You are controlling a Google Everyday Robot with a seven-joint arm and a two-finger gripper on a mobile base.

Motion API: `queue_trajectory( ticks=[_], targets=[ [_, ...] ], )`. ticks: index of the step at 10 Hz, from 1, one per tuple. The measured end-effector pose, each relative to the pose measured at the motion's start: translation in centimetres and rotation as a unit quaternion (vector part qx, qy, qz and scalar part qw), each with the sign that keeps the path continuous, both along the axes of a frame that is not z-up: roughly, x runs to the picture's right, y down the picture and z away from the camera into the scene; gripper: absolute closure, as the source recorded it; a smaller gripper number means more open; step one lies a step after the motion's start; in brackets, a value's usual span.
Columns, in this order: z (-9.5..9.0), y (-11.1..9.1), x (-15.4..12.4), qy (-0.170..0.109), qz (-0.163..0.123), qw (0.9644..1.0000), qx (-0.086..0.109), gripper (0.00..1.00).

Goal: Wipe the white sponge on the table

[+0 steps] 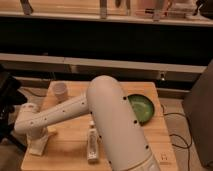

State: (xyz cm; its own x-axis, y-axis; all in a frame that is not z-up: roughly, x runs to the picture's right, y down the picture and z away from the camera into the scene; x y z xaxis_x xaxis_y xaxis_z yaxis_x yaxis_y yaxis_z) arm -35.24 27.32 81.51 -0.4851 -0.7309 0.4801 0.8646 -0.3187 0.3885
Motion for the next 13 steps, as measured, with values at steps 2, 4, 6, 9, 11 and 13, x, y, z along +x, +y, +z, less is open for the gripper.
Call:
queue_trajectory(
  ticks=[2,4,6,9,11,13],
  targets=[
    [-0.3,-0.5,0.2,0.001,0.002,1.0,0.001,0.7],
    [-0.7,-0.6,0.4,0.002,0.0,1.0,-0.001,0.87],
    [-1.0,-0.5,0.4,0.002,-0.001,1.0,-0.004,0.94],
    [-0.3,-1.2,2.1,0.005,0.009,0.9999,0.0,1.0],
    [0.1,-1.9,4.9,0.014,0.023,0.9996,0.001,1.0],
    [0.4,-2.7,7.3,0.02,0.037,0.9991,0.002,1.0]
  ],
)
